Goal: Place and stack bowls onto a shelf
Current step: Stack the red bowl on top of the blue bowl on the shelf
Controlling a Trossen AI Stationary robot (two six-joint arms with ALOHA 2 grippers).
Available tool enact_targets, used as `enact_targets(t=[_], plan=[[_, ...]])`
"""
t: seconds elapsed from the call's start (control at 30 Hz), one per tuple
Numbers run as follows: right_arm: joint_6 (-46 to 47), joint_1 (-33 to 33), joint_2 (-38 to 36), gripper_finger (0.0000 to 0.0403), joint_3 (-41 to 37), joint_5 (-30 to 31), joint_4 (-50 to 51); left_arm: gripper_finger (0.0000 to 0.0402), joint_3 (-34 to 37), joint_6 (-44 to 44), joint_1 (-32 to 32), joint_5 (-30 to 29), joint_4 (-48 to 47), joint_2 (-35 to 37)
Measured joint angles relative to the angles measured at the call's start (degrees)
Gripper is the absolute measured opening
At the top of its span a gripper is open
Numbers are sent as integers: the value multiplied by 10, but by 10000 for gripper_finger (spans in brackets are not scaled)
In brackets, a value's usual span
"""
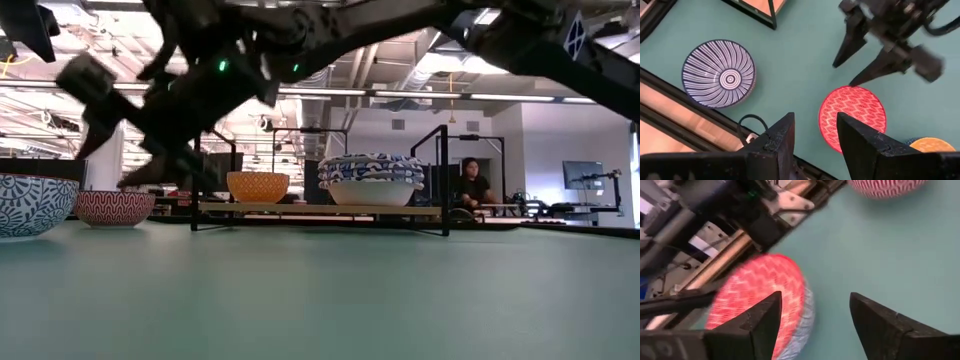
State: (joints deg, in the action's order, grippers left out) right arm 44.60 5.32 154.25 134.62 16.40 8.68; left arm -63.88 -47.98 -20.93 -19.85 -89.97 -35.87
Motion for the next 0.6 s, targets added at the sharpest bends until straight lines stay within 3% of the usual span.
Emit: enact_targets(t=[0.17, 0.33, 0.6], plan=[[-4, -3, 1, 264, 1, -6, 16, 130, 0, -8, 0, 0, 0, -1], [-46, -8, 1, 262, 1, -80, 0, 130, 0, -14, 0, -15, 2, -1], [-53, -9, 13, 260, 3, -96, 19, 130, 0, -45, 0, -20, 8, -1]])
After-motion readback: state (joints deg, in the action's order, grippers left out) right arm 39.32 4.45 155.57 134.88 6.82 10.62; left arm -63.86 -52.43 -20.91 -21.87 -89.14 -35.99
